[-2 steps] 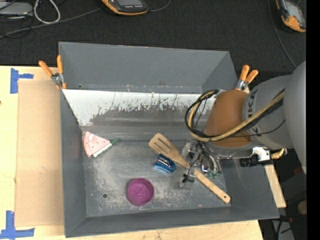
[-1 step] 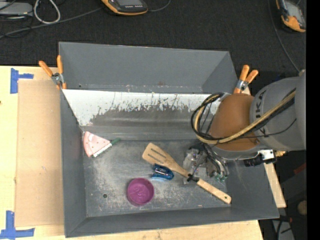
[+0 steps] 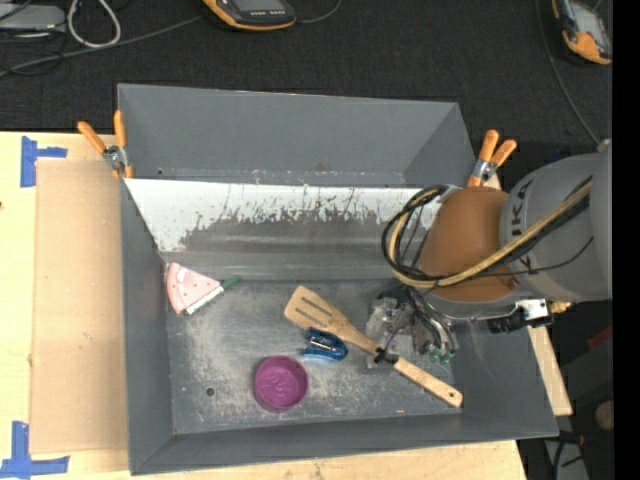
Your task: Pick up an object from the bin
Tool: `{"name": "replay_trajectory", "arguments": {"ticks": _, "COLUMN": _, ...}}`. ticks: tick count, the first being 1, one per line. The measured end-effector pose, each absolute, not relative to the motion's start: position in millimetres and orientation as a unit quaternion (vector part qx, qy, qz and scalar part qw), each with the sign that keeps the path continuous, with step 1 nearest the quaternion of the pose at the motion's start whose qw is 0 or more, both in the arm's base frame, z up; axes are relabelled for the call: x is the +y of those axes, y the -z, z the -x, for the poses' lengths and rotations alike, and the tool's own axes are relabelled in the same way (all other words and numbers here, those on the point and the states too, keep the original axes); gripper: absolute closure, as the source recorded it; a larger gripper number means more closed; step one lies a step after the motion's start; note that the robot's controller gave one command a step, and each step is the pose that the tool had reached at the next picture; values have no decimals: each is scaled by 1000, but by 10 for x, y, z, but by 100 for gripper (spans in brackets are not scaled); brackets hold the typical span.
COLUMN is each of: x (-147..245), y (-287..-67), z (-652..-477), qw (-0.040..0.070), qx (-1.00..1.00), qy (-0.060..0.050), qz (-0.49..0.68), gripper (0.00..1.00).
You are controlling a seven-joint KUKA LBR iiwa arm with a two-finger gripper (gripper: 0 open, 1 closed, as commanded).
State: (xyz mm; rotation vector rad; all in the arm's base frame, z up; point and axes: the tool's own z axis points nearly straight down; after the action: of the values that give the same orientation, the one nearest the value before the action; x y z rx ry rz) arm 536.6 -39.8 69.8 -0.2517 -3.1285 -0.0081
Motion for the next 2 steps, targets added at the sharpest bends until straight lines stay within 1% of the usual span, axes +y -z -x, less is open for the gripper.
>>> {"name": "replay_trajectory", "arguments": {"ticks": 1, "x": -392, "y": -859, "z": -5360, "qw": 2, "qx": -997, "qy": 3, "qz": 80, "gripper": 100}}
{"name": "replay_trajectory", "arguments": {"ticks": 2, "x": -396, "y": -1194, "z": -5351, "qw": 3, "qx": -997, "qy": 3, "qz": 79, "gripper": 100}}
